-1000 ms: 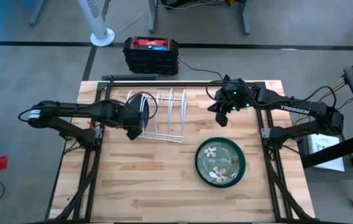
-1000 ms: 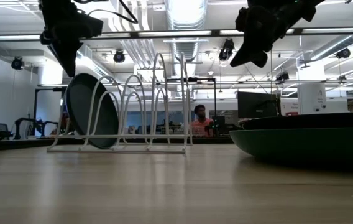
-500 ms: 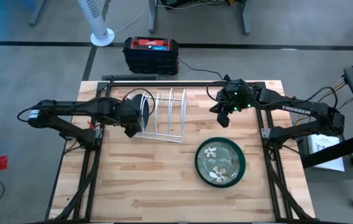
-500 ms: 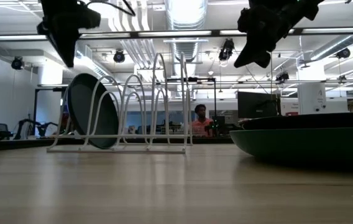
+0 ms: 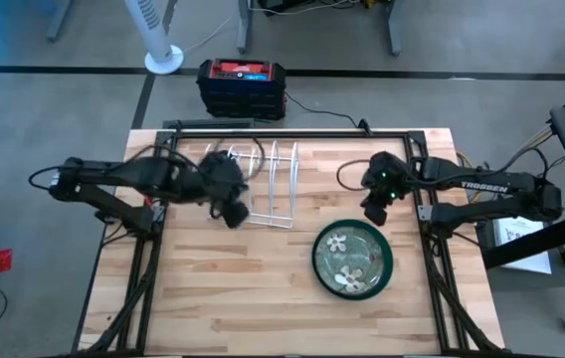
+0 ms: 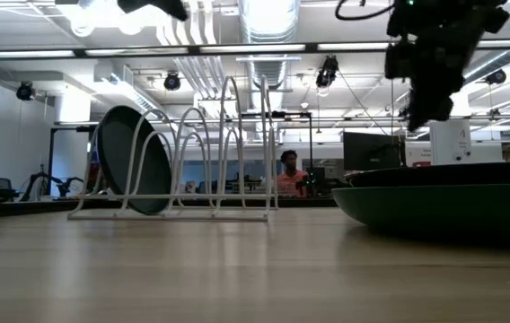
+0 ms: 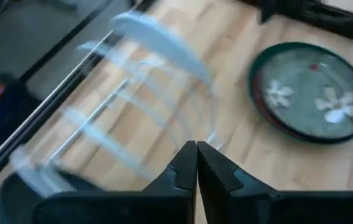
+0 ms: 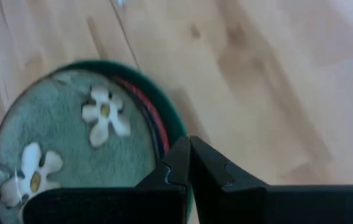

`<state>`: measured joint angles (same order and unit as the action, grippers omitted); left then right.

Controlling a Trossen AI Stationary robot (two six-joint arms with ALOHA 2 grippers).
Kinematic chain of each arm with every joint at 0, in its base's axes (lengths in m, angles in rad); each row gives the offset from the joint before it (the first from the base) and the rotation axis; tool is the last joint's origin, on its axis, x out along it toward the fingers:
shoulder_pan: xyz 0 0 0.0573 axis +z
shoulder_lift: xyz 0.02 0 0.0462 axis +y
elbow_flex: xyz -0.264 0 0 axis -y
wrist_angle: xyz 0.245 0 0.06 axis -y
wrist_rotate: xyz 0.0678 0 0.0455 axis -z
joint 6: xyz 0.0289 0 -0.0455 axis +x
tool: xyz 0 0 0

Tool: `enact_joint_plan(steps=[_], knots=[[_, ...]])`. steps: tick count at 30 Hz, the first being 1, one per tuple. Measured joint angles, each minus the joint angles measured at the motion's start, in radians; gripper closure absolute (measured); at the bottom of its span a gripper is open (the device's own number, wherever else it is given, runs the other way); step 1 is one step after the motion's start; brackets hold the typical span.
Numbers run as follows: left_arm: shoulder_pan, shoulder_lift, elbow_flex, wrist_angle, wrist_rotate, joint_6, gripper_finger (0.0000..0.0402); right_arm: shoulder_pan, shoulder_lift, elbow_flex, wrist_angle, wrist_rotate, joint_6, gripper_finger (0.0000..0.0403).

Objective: Sort dishes
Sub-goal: Put the green pattern plate into the white dish rack

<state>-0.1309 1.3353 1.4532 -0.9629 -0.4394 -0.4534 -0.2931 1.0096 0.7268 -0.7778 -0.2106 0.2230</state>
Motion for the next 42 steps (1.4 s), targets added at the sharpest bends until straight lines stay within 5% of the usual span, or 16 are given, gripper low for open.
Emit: enact_joint_plan(steps=[7,18,34,42], knots=[[-0.023,0.164,-0.017,0.031,-0.098,0.008,0.0401,0.064,-0.078,-0.102,0.004,0.000,0.148,0.0403],[-0.057,0.447,-0.008,0.377,0.046,0.268,0.0401,0.148,-0.130,-0.224,0.087,-0.002,0.341,0.0397],[-0.085,0.672,-0.008,0.630,0.158,0.280,0.0401,0.256,-0.130,-0.254,0.089,-0.003,0.434,0.0264],[-0.091,0.737,-0.008,0.774,0.300,0.287,0.0401,0.327,-0.130,-0.269,0.139,0.001,0.502,0.0219]])
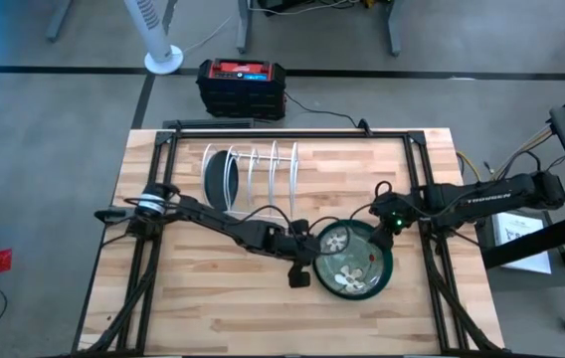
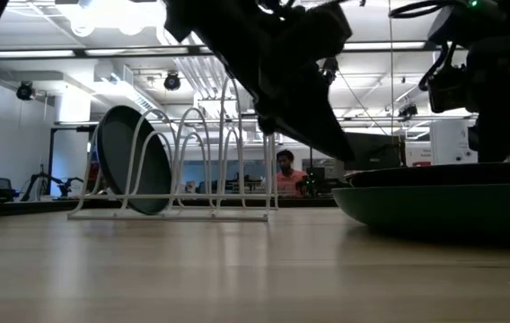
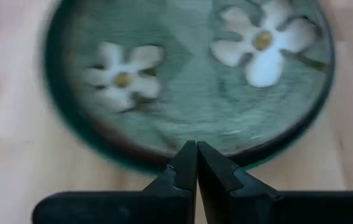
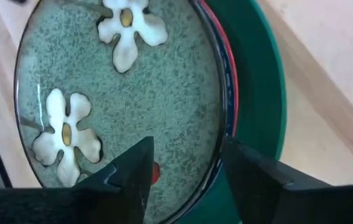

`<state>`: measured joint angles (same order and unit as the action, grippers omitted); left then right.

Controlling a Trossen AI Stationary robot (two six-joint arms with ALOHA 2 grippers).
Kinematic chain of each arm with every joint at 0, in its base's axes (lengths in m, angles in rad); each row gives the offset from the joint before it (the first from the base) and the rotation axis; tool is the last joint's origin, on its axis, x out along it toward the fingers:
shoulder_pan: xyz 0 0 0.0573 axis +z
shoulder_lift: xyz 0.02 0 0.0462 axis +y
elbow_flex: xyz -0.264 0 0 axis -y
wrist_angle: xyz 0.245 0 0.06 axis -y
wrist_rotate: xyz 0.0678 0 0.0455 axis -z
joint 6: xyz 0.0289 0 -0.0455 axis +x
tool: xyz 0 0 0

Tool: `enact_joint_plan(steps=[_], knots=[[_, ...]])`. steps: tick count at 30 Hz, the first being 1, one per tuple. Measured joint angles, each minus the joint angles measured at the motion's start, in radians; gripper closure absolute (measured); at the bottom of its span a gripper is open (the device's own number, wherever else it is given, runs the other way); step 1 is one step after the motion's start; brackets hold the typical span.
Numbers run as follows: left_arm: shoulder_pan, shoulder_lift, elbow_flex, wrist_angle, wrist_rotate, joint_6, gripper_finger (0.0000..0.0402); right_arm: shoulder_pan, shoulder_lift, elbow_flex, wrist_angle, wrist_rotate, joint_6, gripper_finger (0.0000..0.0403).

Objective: Sort dishes
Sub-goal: Put the green pattern plate into the white dish rack

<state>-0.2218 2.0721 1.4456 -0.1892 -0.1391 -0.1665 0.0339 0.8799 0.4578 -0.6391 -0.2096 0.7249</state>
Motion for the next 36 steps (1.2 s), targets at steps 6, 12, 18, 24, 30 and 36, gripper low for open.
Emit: enact_joint_plan(steps=[6,12,18,24,30,36], knots=[[0.000,0.031,0.003,0.042,0.000,-0.017,0.0401,0.014,0.000,-0.034,0.004,0.008,0.029,0.0210],[0.001,0.041,0.003,0.074,0.000,-0.036,0.0402,0.015,-0.001,-0.071,0.054,0.010,0.029,0.0211],[0.001,0.041,0.002,0.077,-0.026,-0.057,0.0402,0.015,-0.002,-0.089,0.097,0.003,0.028,0.0211],[0.002,0.042,0.001,0.077,-0.065,-0.067,0.0402,0.014,-0.002,-0.124,0.179,0.009,0.025,0.0212],[0.006,0.043,0.000,0.078,-0.088,-0.067,0.0402,0.015,-0.002,-0.142,0.215,0.058,0.010,0.0226],[0.015,0.043,-0.001,0.082,-0.089,-0.071,0.0401,0.014,-0.002,-0.144,0.218,0.138,-0.021,0.0282]])
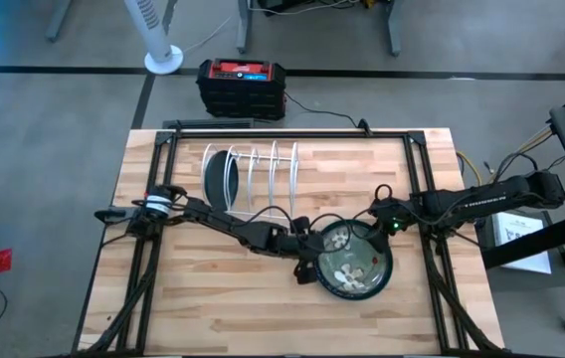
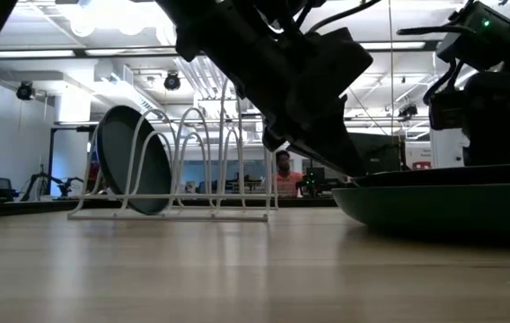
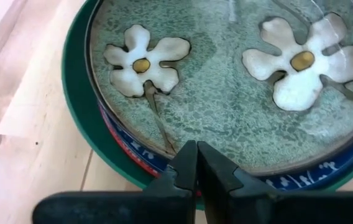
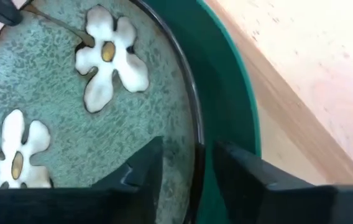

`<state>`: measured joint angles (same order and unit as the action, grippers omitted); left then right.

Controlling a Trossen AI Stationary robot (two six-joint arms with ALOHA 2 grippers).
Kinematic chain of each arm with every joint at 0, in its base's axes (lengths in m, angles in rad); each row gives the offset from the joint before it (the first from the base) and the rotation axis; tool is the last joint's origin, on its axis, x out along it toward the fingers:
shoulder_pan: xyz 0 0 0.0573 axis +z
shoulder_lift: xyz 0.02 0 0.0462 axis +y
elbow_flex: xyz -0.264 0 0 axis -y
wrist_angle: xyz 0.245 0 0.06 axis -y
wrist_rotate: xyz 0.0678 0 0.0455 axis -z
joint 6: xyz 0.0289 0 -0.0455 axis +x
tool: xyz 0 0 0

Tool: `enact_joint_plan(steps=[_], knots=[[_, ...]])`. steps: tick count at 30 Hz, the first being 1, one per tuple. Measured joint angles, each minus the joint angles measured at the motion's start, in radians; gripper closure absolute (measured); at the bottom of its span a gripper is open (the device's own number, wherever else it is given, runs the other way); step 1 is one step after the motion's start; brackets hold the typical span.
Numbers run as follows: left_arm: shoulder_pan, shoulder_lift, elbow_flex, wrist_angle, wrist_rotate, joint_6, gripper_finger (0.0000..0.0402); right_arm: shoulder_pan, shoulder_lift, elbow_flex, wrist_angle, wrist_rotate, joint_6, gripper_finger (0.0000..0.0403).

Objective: Sort dishes
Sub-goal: Put the green pattern plate into the white dish rack

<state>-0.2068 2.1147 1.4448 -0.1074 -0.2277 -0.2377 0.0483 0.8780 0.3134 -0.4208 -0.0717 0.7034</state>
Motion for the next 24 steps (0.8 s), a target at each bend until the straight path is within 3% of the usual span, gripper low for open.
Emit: enact_joint_plan(steps=[8,17,24], knots=[[0.005,0.001,0.000,0.003,-0.022,-0.005,0.0401,-0.001,-0.002,0.000,0.060,0.011,-0.040,0.0390],[0.005,0.000,0.003,0.039,-0.046,0.009,0.0401,0.000,-0.009,0.016,0.059,0.011,-0.072,0.0396],[0.005,-0.001,0.082,0.007,-0.005,0.063,0.0401,0.000,-0.047,0.071,-0.032,0.020,-0.114,0.0401]])
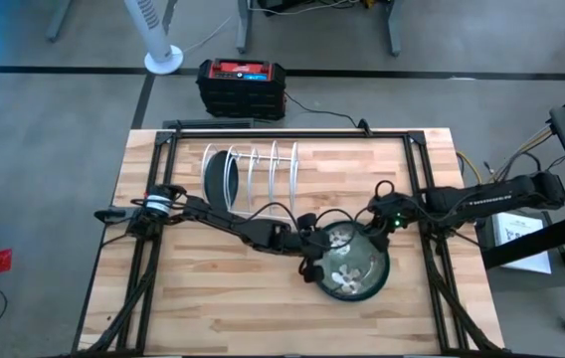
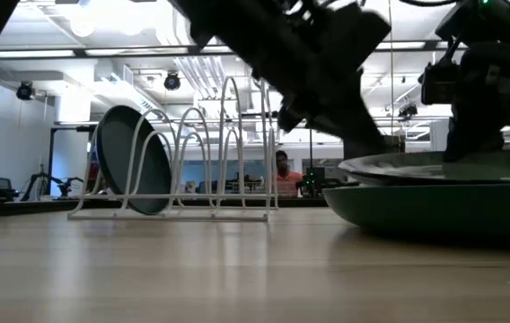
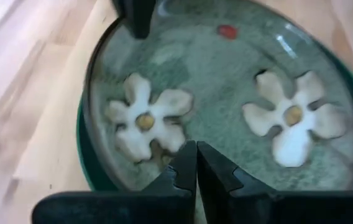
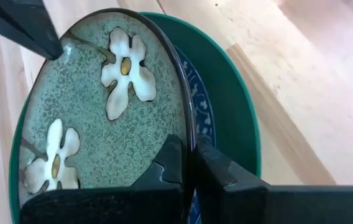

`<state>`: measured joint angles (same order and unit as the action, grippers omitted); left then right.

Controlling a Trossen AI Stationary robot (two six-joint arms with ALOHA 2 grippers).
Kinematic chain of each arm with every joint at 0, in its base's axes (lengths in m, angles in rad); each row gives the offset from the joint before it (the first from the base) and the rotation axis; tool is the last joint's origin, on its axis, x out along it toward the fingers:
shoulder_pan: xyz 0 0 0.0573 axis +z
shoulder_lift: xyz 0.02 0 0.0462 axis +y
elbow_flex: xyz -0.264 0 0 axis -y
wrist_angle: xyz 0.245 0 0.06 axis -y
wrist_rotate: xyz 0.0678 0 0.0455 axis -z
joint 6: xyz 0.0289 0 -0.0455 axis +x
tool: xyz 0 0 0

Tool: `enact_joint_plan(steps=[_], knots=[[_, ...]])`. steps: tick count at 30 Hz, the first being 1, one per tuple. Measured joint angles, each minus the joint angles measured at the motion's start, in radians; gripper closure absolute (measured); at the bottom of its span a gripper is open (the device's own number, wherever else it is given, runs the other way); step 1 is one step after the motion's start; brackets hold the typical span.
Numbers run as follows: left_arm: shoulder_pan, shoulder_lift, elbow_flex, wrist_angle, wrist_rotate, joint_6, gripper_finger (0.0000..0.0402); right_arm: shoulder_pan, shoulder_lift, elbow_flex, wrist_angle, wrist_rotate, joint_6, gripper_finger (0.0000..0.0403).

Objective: Sort dishes
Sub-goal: Put the green pattern plate into the white dish rack

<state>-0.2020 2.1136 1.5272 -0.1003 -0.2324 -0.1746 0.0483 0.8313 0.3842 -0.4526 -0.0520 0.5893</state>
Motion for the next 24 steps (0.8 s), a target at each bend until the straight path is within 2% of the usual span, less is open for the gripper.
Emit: enact_joint_plan(steps=[7,13,15,24], knots=[[0.008,-0.001,0.096,-0.088,-0.001,0.034,0.0401,0.000,-0.026,0.055,-0.078,0.012,-0.076,0.0403],[0.031,-0.009,0.170,-0.211,-0.162,0.004,0.0380,0.035,-0.034,0.118,-0.162,0.089,-0.143,0.0402],[0.043,-0.013,0.182,-0.226,-0.186,-0.005,0.0368,0.057,-0.034,0.142,-0.190,0.124,-0.147,0.0402],[0.078,-0.017,0.180,-0.224,-0.039,-0.014,0.0294,0.181,-0.031,0.233,-0.298,0.292,-0.142,0.0402]])
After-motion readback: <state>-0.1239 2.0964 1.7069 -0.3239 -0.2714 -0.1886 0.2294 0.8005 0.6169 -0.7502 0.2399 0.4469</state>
